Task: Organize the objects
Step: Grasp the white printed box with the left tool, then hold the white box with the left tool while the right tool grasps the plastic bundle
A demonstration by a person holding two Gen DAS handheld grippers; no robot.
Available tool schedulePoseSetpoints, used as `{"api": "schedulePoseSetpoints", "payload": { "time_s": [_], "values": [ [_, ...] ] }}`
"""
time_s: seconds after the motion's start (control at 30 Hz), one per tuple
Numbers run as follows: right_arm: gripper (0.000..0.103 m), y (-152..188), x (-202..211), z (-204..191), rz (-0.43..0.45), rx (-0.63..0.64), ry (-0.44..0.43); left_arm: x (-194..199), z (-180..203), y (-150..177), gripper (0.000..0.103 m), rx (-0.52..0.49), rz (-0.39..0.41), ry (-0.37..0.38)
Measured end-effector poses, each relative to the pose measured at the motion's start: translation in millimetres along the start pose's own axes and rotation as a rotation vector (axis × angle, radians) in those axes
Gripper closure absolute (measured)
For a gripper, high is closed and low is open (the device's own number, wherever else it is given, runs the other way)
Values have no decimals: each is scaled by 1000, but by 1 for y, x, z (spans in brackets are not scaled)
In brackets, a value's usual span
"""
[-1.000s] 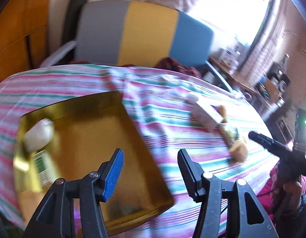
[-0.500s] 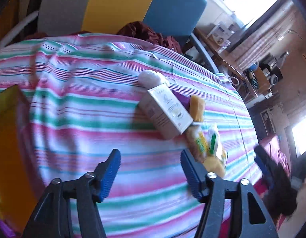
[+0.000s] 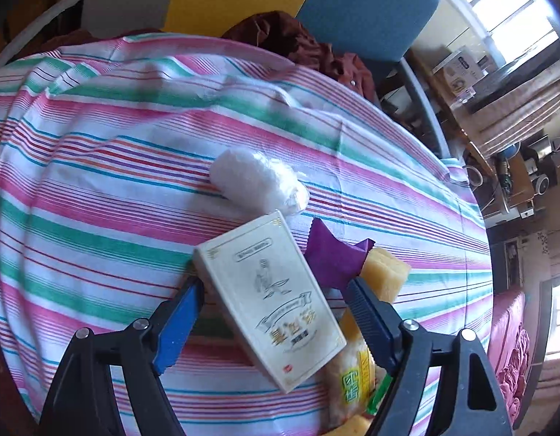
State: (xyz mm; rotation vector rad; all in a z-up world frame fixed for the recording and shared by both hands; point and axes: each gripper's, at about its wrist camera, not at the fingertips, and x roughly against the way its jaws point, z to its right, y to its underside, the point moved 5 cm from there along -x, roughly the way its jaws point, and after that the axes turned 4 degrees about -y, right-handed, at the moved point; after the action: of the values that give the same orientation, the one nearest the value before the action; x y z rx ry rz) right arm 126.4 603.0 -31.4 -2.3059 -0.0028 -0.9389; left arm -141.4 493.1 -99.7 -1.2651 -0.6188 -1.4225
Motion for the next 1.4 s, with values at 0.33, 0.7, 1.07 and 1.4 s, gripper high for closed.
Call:
{"api": "schedulePoseSetpoints", "payload": {
  "time_s": [0.33,0.7,1.07,1.4],
  "values": [
    [8,0,-3,4,-4,-23,-7,2,-14,27,45,-127,-2,73],
    [8,-3,-5,18,-1,-90,-10,67,-67,131,51,-354,43,27],
    [8,9,-19,3,-72,-23,-11,83,-78,166,51,-443,103,14],
    [12,16,-69,-121,-213,415,-138,117,-94,171,51,-434,163,100]
  ]
}}
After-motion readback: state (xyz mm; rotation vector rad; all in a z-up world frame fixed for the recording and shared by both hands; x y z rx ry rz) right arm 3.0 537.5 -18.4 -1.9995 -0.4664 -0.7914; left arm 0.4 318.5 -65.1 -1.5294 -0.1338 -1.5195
